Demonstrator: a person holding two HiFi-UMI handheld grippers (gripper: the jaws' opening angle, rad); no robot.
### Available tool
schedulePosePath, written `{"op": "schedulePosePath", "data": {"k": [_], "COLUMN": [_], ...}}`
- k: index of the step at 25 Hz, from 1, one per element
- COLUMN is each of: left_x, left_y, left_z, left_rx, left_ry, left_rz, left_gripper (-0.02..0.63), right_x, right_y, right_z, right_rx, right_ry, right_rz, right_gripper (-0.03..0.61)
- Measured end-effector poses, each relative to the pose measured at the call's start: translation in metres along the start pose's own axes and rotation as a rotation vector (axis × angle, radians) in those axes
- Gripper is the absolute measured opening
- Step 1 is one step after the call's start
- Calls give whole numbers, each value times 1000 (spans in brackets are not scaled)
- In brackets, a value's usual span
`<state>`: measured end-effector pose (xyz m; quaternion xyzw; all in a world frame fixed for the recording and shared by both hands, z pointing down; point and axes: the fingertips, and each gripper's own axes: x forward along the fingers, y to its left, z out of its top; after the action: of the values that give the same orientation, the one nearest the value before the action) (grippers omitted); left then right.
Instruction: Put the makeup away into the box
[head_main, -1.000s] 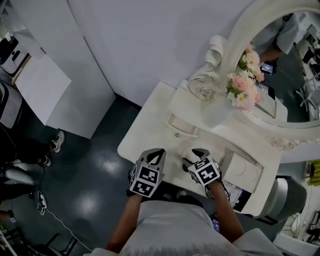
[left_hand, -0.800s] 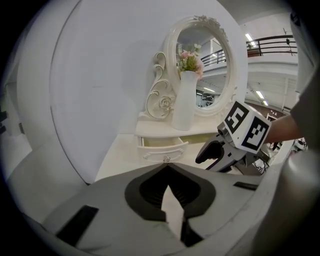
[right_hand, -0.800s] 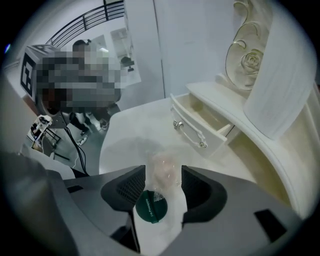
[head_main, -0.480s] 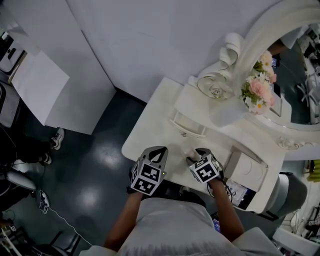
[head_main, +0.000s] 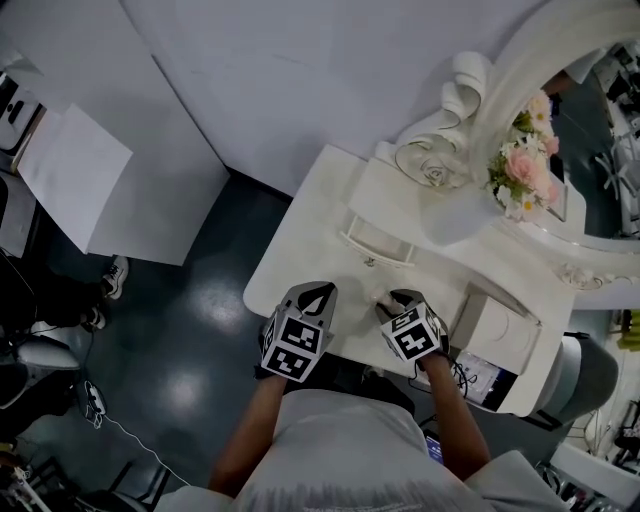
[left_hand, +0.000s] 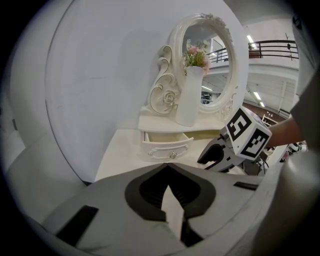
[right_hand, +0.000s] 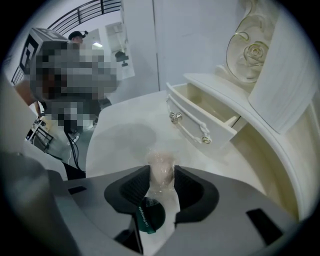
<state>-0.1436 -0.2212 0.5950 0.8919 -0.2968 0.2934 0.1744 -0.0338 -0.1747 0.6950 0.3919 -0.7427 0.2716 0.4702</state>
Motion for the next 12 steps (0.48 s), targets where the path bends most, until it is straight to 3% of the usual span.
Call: {"op": "schedulePosePath", "data": {"k": [12], "left_x": [15], "left_y": [-41], "left_z": [24], "left_rx": [79], "left_ry": [1], "left_rz": [-67], "left_gripper": [-5], "right_x": [-45], "right_y": [-17], "right_z": [-13], "right_rx": [107], "right_ry": [-85], "right_rz": [-57], "right_gripper": [138]}}
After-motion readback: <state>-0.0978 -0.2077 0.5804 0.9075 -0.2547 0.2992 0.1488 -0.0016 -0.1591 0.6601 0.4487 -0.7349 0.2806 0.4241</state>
